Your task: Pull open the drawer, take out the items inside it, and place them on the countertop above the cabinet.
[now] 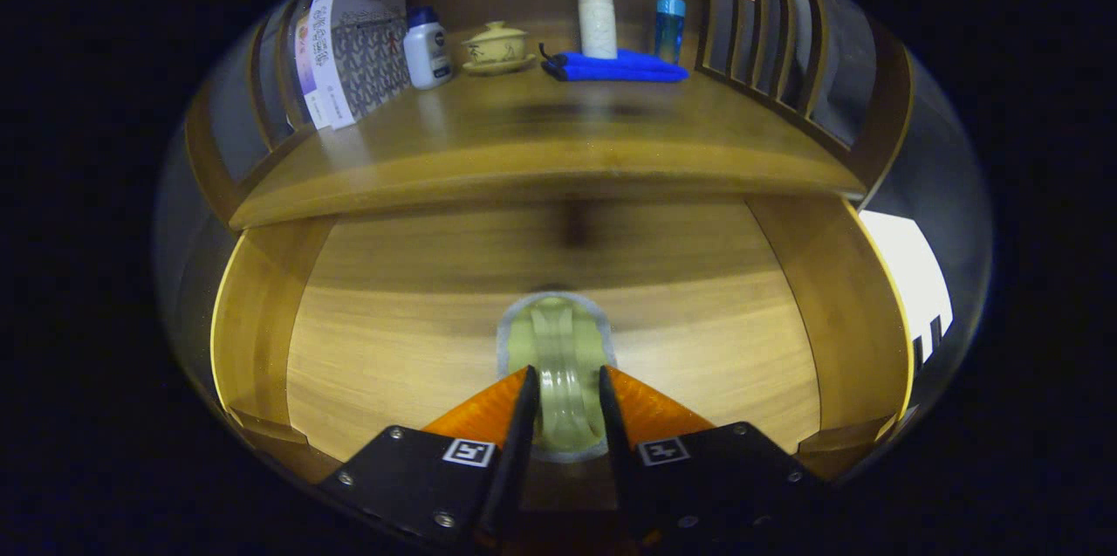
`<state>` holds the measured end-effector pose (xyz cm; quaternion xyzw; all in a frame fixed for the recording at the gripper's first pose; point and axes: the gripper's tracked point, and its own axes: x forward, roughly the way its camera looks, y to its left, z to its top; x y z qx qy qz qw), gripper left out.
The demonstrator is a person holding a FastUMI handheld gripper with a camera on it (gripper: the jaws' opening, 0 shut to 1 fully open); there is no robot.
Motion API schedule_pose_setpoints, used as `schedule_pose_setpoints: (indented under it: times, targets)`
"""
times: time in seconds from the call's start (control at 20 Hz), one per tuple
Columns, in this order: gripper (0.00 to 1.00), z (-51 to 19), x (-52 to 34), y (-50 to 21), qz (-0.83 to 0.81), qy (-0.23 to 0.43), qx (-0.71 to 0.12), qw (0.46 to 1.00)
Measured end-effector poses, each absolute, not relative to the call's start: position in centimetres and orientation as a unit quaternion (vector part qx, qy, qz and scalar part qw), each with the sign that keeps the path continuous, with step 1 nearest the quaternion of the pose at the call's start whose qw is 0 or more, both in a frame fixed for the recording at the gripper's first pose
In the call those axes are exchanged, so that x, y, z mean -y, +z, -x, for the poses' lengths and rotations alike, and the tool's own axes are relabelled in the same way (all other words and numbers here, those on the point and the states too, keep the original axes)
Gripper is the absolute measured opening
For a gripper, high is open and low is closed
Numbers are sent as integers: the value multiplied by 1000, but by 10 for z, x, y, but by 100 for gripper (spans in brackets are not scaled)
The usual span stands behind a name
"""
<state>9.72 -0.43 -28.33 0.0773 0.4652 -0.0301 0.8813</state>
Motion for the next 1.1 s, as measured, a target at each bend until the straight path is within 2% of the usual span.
schedule_pose_setpoints:
  times: [0.1, 0.3, 0.65, 0.85, 1.1]
  targets:
    - [27, -96, 7, -283, -77, -36, -453, 887]
    - [16, -84, 7, -274, -77, -37, -429, 899]
    - [14, -74, -12, -194, -129, -17, -318, 939]
    - [14, -96, -21, -144, -176, 0, -230, 957]
    - [14, -139, -16, -113, -173, -5, -178, 969]
